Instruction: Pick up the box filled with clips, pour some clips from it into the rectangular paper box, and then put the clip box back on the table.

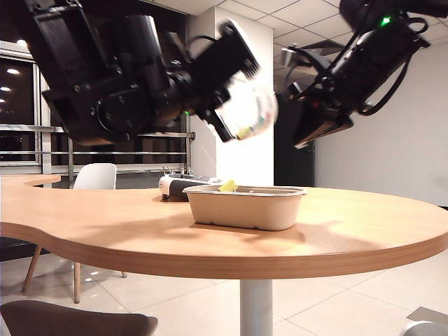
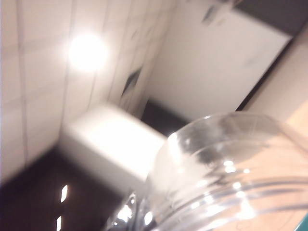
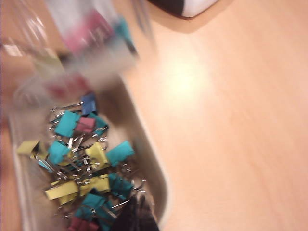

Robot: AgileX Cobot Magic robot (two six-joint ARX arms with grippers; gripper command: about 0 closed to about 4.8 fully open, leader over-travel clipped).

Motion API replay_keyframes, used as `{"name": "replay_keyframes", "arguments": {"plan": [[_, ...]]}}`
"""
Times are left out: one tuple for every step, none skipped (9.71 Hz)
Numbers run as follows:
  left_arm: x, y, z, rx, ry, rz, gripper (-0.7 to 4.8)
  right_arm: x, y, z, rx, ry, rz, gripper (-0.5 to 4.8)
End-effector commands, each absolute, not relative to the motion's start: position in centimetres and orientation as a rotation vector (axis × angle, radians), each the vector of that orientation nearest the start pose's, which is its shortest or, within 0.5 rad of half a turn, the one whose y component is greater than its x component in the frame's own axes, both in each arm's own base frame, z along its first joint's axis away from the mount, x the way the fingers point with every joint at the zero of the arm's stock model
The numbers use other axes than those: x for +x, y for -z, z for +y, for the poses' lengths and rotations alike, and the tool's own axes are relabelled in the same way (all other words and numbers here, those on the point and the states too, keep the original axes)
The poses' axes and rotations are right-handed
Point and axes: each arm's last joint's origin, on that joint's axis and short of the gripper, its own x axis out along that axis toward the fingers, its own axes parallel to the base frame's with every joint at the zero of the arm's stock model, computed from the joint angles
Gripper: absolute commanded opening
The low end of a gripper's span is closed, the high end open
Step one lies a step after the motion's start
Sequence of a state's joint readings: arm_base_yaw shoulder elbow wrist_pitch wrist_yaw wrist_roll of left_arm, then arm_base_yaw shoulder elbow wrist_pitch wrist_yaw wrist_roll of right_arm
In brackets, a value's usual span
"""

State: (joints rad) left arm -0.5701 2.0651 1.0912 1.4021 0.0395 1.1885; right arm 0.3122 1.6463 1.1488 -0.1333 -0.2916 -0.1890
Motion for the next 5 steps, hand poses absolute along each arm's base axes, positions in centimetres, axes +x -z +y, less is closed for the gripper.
{"name": "replay_keyframes", "arguments": {"plan": [[35.7, -21.4, -22.3, 0.922, 0.239, -0.589, -0.06, 34.0, -26.3, 11.8, -0.179, -0.636, 0.504, 0.0], [35.7, -21.3, -22.3, 0.892, 0.254, -0.576, -0.06, 34.0, -26.3, 11.8, -0.179, -0.637, 0.502, 0.0], [36.4, -22.0, -21.8, 0.831, 0.191, -0.196, -0.06, 34.0, -26.4, 11.8, -0.145, -0.629, 0.512, 0.0], [36.4, -22.4, -21.6, 0.818, 0.184, -0.163, -0.06, 33.9, -26.4, 11.8, -0.126, -0.647, 0.516, 0.0], [36.3, -23.3, -21.0, 0.758, 0.191, -0.097, -0.06, 33.8, -26.6, 11.8, -0.098, -0.668, 0.519, 0.0]]}}
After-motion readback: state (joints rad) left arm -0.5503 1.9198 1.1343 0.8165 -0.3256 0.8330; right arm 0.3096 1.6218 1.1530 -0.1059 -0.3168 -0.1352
